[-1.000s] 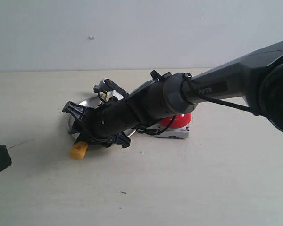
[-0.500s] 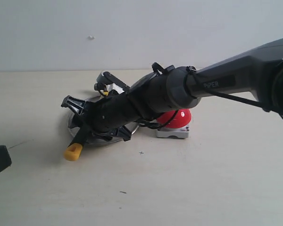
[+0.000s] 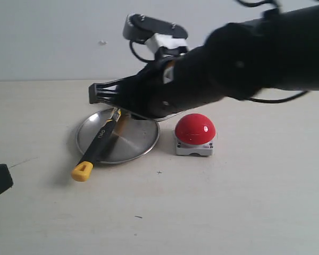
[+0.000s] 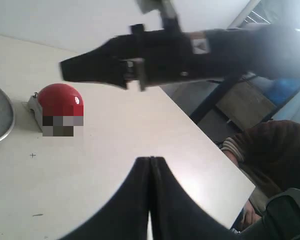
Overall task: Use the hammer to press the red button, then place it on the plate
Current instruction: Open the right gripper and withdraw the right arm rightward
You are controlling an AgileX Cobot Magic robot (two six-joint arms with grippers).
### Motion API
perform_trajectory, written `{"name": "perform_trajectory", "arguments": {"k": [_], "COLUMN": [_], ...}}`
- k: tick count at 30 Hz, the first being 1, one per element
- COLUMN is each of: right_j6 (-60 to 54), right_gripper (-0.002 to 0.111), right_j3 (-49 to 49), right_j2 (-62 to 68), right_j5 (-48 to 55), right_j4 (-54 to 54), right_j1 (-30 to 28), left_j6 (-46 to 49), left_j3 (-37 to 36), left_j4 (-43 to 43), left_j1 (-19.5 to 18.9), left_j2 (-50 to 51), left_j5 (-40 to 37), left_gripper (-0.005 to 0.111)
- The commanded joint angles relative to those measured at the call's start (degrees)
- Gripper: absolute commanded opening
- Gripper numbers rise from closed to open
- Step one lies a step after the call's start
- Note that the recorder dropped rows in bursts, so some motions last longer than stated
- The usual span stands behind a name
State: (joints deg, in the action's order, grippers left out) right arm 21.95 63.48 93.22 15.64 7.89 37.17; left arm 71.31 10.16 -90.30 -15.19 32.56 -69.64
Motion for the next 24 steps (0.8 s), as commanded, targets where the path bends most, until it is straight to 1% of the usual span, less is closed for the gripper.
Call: {"name": "perform_trajectory", "arguments": {"k": [1, 4, 6, 10, 16, 20, 24], "right_j6": [3.2, 3.2, 3.2, 3.2, 3.2, 3.2, 3.2], "right_gripper": [0.0, 0.0, 0.0, 0.0, 0.0, 0.0, 0.0], "right_j3": [-13.9, -22.5, -27.6, -34.1, -37.9, -38.5, -38.5], "right_j2": [-16.9, -28.4, -36.0, -48.5, -60.4, -63.8, -65.3], "right_j5": [-6.0, -9.3, -9.8, -10.7, -7.9, -4.8, -4.9], "right_j4": [-9.0, -9.0, -9.0, -9.2, -9.3, -9.3, -9.3], "right_j1": [2.5, 2.8, 2.8, 2.8, 2.8, 2.8, 2.8], "left_j6": [0.2, 0.2, 0.2, 0.2, 0.2, 0.2, 0.2], "left_j3": [0.4, 0.4, 0.4, 0.4, 0.4, 0.4, 0.4], "left_j4": [-0.2, -0.2, -0.2, -0.2, -0.2, -0.2, -0.2], "left_j1": [0.3, 0.3, 0.3, 0.3, 0.3, 0.3, 0.3], "left_j2": [0.1, 0.1, 0.1, 0.1, 0.1, 0.1, 0.1], "left_j5": [-0.3, -0.3, -0.3, -0.3, -0.3, -0.3, -0.3], "left_gripper": [0.0, 0.0, 0.0, 0.0, 0.0, 0.0, 0.0]}}
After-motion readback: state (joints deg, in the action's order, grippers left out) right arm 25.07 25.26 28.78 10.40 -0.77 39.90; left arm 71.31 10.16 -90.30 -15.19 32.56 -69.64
